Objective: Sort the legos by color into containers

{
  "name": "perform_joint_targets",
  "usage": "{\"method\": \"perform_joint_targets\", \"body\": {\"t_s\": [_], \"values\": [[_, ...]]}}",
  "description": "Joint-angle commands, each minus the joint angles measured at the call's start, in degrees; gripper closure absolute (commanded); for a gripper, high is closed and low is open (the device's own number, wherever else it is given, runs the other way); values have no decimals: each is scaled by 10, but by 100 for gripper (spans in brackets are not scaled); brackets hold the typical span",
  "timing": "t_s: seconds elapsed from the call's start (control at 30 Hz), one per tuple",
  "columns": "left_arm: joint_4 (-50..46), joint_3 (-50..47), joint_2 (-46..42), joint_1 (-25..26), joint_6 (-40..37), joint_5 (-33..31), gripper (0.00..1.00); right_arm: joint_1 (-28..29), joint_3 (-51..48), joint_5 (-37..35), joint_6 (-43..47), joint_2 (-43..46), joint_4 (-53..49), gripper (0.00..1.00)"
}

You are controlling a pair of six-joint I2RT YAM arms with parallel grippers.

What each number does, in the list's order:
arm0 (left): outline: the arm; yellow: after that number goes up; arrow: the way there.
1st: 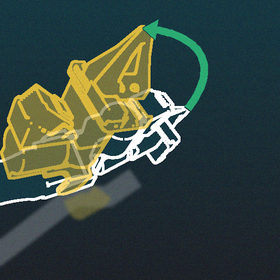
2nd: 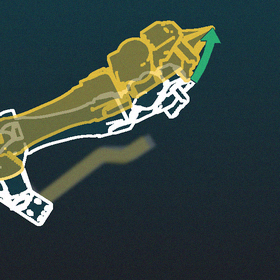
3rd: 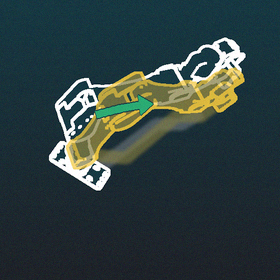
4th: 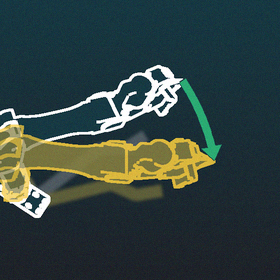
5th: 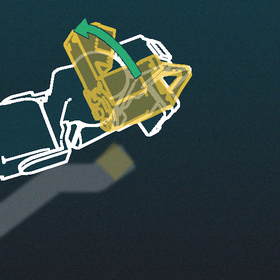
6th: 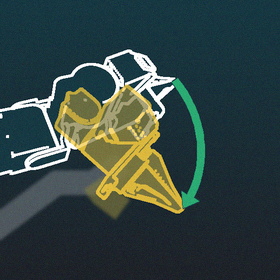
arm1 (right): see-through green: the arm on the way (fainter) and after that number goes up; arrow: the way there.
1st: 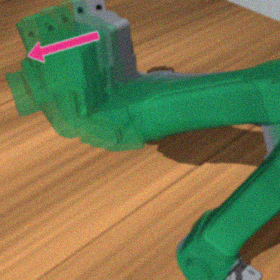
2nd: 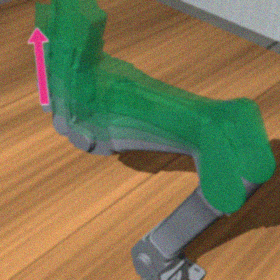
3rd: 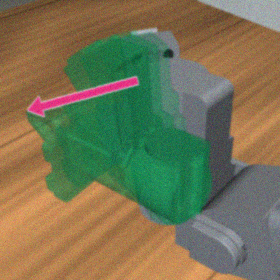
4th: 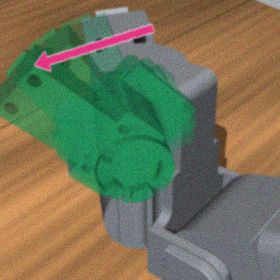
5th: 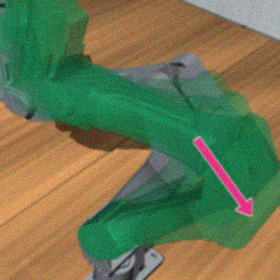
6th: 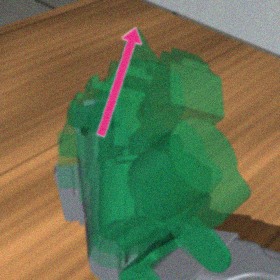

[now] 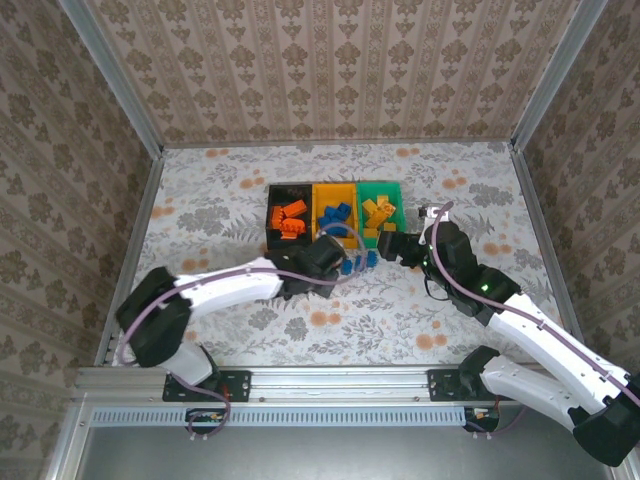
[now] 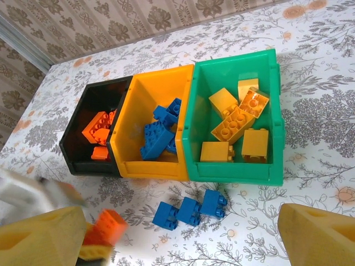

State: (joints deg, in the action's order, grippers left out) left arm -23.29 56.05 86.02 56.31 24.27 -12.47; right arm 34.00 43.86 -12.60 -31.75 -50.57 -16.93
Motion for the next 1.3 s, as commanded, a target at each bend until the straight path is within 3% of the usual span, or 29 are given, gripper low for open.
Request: {"method": "perform_joint_targets", "body": {"t_s": [0.0,0.2,0.5,0.6,0.77,1.0,1.1,1.27], "values": [[-43,27,-51,-50,-19,-24,68,-4,-7,10,-8,8,-8,9],[-18,91,-14,-168,-49,17,68,-5,-11,10,-9,-2,-7,9],[2,213,155,-243,-50,1,70,-6,-25,14,-7,-10,-16,9],[6,235,183,-256,-41,5,65,-6,-34,16,-6,-15,-19,9],[-7,263,195,-253,-33,19,40,-6,-51,30,-11,-41,-12,9],[33,205,52,-214,-19,60,8,-4,-62,57,-21,-118,35,9],[58,155,-22,-184,-8,71,1,-4,-53,61,-21,-166,55,9],[92,46,-124,-117,15,52,0,-4,-42,48,-29,-231,99,16]]}}
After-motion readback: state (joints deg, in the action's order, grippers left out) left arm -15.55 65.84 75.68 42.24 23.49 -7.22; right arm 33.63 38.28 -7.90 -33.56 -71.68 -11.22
